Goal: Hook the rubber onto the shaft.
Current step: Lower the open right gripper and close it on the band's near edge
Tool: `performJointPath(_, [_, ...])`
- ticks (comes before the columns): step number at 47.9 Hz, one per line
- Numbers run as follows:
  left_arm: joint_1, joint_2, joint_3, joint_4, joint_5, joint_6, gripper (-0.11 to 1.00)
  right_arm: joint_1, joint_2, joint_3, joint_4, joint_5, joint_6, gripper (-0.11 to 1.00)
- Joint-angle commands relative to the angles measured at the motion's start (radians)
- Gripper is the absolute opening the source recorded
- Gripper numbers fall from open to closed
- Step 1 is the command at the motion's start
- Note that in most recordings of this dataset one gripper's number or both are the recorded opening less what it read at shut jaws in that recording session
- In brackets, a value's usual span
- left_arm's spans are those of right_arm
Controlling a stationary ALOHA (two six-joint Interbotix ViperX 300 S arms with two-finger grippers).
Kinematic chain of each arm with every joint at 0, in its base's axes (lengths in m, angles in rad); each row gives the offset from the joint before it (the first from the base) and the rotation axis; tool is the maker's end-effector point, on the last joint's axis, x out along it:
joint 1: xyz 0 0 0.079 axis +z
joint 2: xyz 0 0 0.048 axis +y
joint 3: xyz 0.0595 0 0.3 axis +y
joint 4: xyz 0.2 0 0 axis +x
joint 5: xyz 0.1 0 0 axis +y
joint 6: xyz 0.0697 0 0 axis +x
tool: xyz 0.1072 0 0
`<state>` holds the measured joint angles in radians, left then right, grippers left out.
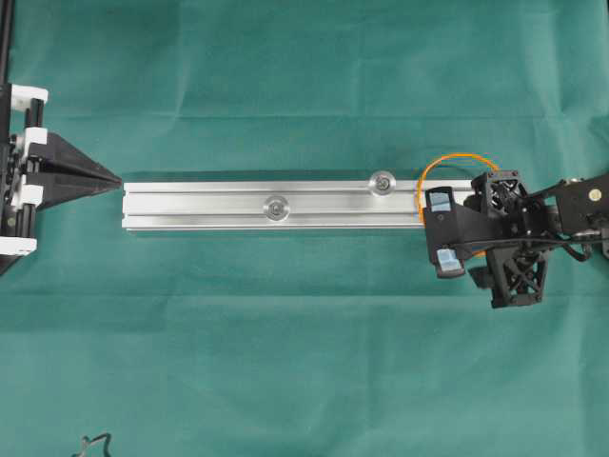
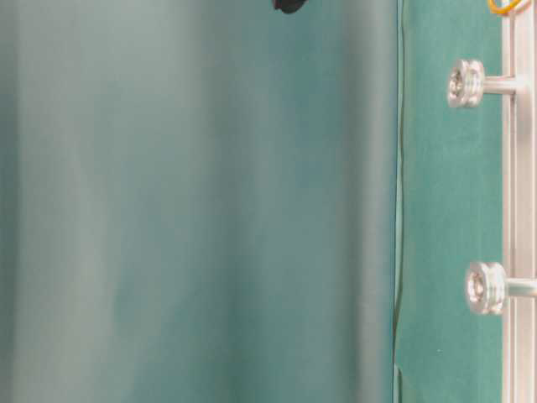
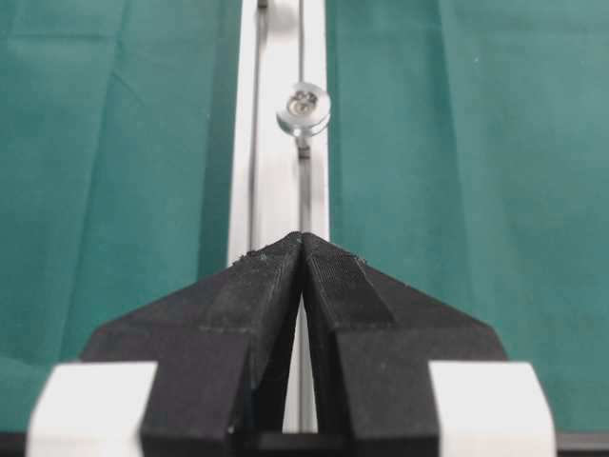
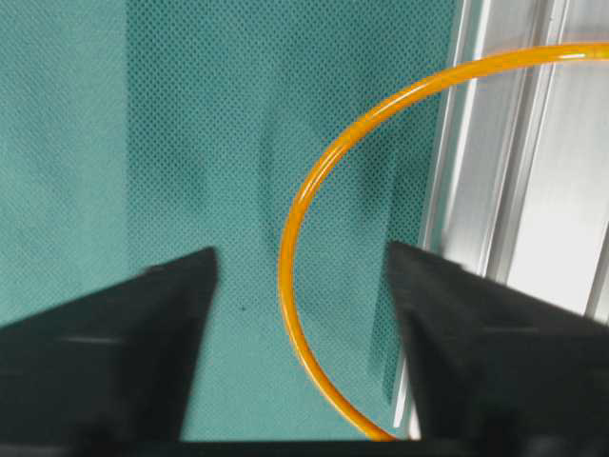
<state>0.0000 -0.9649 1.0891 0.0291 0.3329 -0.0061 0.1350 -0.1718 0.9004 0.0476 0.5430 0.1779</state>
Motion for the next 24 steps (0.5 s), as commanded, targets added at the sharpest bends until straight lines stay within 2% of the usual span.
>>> performJointPath(1, [0.003, 0.008, -0.032, 0.003, -0.006, 0.000, 0.02, 0.003, -0.008, -0.008, -0.002, -0.008, -0.002, 0.53])
performJointPath(6, [0.002, 0.008, -0.032, 0.003, -0.006, 0.000, 0.02, 0.003, -0.008, -0.008, -0.003, -0.008, -0.002, 0.26])
performJointPath(11, [0.003, 0.008, -0.032, 0.003, -0.006, 0.000, 0.02, 0.003, -0.008, -0.008, -0.003, -0.008, -0.002, 0.07])
performJointPath(24, [0.003, 0.008, -0.032, 0.003, -0.006, 0.000, 0.02, 0.002, -0.008, -0.011, -0.003, -0.008, -0.002, 0.07])
